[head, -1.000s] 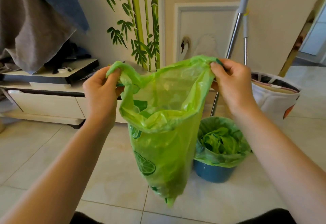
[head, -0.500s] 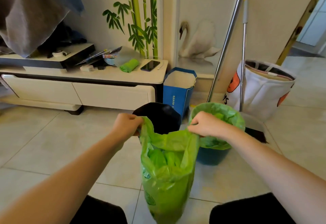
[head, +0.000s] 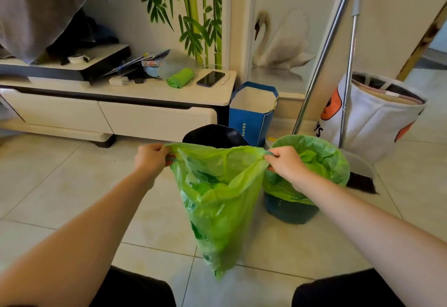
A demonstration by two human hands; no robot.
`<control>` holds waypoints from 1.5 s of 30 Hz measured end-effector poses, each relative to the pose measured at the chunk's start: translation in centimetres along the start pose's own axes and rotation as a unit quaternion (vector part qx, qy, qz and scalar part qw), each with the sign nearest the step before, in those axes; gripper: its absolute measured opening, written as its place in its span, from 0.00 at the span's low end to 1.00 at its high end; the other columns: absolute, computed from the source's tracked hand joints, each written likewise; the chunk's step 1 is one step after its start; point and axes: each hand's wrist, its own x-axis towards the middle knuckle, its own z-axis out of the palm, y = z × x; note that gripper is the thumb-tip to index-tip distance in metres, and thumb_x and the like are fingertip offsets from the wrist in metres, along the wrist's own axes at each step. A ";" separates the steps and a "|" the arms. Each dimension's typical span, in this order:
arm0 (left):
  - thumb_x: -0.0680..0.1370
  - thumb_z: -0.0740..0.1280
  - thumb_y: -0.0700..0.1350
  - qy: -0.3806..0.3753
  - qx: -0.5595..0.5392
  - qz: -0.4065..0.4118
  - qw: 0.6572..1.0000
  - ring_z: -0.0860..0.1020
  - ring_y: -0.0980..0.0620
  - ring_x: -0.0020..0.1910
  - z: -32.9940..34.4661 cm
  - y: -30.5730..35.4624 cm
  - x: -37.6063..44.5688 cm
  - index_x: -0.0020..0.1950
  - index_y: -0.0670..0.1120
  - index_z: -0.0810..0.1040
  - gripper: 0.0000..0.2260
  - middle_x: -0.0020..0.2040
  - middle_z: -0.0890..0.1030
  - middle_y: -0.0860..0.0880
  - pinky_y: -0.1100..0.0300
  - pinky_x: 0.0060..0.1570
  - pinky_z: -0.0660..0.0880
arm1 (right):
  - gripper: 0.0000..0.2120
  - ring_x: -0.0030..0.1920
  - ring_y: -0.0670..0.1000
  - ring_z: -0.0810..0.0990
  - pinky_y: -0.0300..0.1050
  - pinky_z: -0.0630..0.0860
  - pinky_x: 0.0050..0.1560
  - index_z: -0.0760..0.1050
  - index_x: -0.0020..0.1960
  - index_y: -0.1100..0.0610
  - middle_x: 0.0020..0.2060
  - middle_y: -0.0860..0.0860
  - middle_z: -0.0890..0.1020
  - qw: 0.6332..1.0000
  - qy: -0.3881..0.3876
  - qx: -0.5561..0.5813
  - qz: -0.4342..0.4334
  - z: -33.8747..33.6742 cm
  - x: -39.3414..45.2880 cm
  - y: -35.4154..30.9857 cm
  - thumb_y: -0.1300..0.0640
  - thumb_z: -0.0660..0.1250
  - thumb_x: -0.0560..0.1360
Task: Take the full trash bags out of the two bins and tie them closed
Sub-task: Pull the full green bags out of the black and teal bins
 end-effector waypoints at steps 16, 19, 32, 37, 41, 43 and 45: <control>0.74 0.66 0.35 -0.007 0.209 -0.001 0.978 0.81 0.37 0.41 -1.0 -1.4 1.1 0.35 0.42 0.80 0.08 0.36 0.81 0.39 0.45 0.50 0.80 | 0.07 0.47 0.58 0.84 0.55 0.81 0.52 0.81 0.40 0.55 0.44 0.59 0.85 0.995 -0.087 -0.002 0.043 2.9 0.9 0.0 0.62 0.66 0.74; 0.75 0.65 0.40 0.004 0.314 0.040 0.949 0.79 0.37 0.48 -0.6 -0.3 0.2 0.43 0.41 0.83 0.07 0.42 0.83 0.40 0.52 0.47 0.76 | 0.05 0.47 0.56 0.84 0.51 0.82 0.50 0.79 0.41 0.53 0.45 0.58 0.85 0.995 -0.086 0.011 0.053 2.2 0.4 -0.1 0.61 0.68 0.74; 0.75 0.62 0.42 -0.101 0.380 0.203 0.897 0.75 0.42 0.60 9.4 3.9 -5.4 0.58 0.44 0.81 0.14 0.59 0.79 0.43 0.49 0.59 0.74 | 0.08 0.50 0.54 0.83 0.48 0.81 0.49 0.77 0.55 0.59 0.50 0.56 0.82 0.986 -0.027 0.112 0.119 -5.6 -0.7 1.5 0.60 0.62 0.78; 0.76 0.63 0.42 -0.172 0.333 0.199 0.906 0.78 0.46 0.57 14.9 4.6 -6.7 0.58 0.45 0.81 0.13 0.58 0.81 0.45 0.54 0.59 0.74 | 0.08 0.44 0.52 0.83 0.44 0.81 0.39 0.77 0.55 0.59 0.49 0.55 0.83 0.972 0.020 0.157 0.172 -8.9 0.4 4.8 0.59 0.64 0.77; 0.76 0.63 0.40 -0.202 0.324 0.205 0.901 0.78 0.46 0.58 18.4 4.4 -6.7 0.60 0.43 0.80 0.14 0.58 0.81 0.45 0.56 0.59 0.73 | 0.07 0.38 0.50 0.80 0.41 0.80 0.30 0.72 0.56 0.57 0.39 0.51 0.80 0.953 0.056 0.199 0.222 -10.9 1.7 7.2 0.59 0.62 0.79; 0.77 0.62 0.40 -0.213 0.314 0.195 0.904 0.78 0.47 0.57 20.0 4.1 -6.3 0.63 0.42 0.77 0.15 0.58 0.81 0.45 0.59 0.55 0.72 | 0.07 0.39 0.52 0.79 0.41 0.79 0.29 0.69 0.57 0.55 0.38 0.51 0.79 0.946 0.068 0.206 0.243 -11.7 2.5 8.5 0.59 0.59 0.80; 0.77 0.61 0.40 -0.221 0.306 0.168 0.910 0.77 0.48 0.55 21.4 3.8 -5.7 0.66 0.42 0.74 0.17 0.57 0.80 0.45 0.62 0.50 0.70 | 0.06 0.37 0.51 0.78 0.39 0.77 0.27 0.68 0.56 0.55 0.38 0.52 0.79 0.941 0.078 0.202 0.259 -12.2 3.2 9.9 0.59 0.56 0.80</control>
